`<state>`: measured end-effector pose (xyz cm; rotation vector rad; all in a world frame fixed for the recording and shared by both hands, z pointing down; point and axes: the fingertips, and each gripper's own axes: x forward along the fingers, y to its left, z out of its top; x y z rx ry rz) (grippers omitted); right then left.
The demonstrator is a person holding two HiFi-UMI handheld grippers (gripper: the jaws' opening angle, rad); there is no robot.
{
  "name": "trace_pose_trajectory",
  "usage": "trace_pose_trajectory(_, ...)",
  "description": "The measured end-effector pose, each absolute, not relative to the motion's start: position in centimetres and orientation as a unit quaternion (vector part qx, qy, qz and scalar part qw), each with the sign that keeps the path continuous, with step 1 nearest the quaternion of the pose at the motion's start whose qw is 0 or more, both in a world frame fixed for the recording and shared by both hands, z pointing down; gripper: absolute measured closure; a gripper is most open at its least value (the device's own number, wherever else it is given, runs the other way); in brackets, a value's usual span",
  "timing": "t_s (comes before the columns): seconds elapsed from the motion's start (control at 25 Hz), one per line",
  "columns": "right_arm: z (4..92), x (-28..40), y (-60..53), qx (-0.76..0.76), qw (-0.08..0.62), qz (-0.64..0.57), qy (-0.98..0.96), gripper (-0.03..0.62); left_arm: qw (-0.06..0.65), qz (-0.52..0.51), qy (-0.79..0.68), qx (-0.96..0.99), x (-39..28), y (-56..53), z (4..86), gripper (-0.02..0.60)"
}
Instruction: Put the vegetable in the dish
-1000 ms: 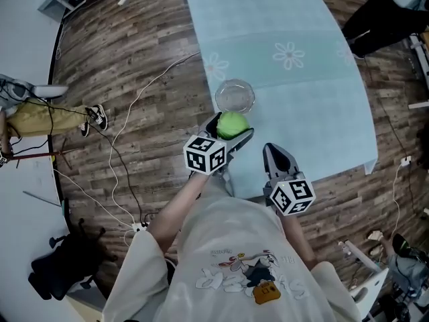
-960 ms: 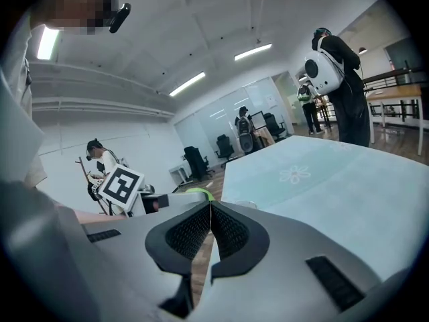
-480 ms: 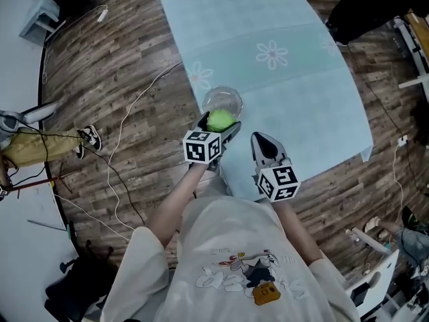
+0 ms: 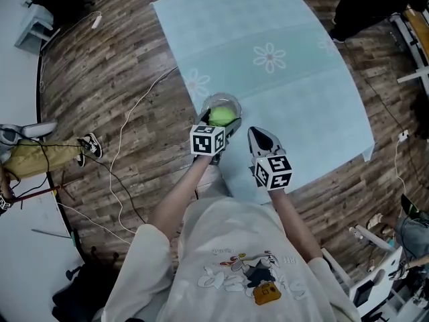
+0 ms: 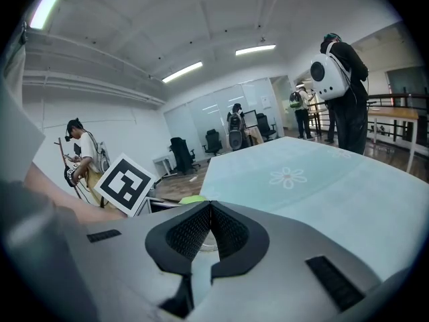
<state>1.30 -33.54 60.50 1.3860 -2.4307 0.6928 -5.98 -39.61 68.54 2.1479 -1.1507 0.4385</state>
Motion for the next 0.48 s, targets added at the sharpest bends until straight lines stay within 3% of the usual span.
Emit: trace_pose_trajectory(0.48, 63.9, 0.1, -35.4, 0.470, 0.164, 0.257, -0.828, 0.574, 0.356, 0.225, -0.425, 0.801, -6.0, -42.3, 73.3, 0.066)
